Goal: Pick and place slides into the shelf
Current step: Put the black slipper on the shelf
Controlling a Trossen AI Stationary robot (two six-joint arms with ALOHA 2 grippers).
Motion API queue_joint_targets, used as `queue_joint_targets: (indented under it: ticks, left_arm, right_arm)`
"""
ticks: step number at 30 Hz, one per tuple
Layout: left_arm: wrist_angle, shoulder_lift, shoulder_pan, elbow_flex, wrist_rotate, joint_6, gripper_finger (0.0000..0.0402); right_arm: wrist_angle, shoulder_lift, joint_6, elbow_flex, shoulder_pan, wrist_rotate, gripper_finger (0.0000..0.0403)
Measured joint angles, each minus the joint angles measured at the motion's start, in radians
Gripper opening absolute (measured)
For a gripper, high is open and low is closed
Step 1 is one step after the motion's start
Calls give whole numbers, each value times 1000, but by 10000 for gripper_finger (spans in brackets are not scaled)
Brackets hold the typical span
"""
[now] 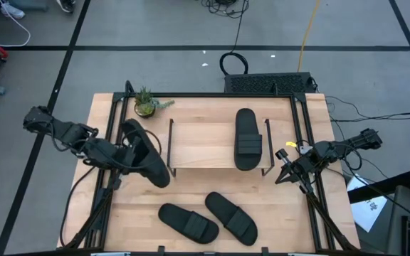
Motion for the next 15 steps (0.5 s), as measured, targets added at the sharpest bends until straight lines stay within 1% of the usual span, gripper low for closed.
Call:
queue_joint_targets:
  ticks: [4,7,11,15]
  left_arm:
    - [129,0,35,1,96,175,6]
    - [194,0,78,1,159,272,7]
    - [227,1,167,1,248,375,4]
    - [272,15,273,1,296,477,4]
  right_arm:
    - [12,0,-14,0,0,-1,0]
    - [19,0,-23,0,0,-1,0]
    - [27,0,-37,0,0,-1,0]
    - [58,0,-77,0,0,-1,0]
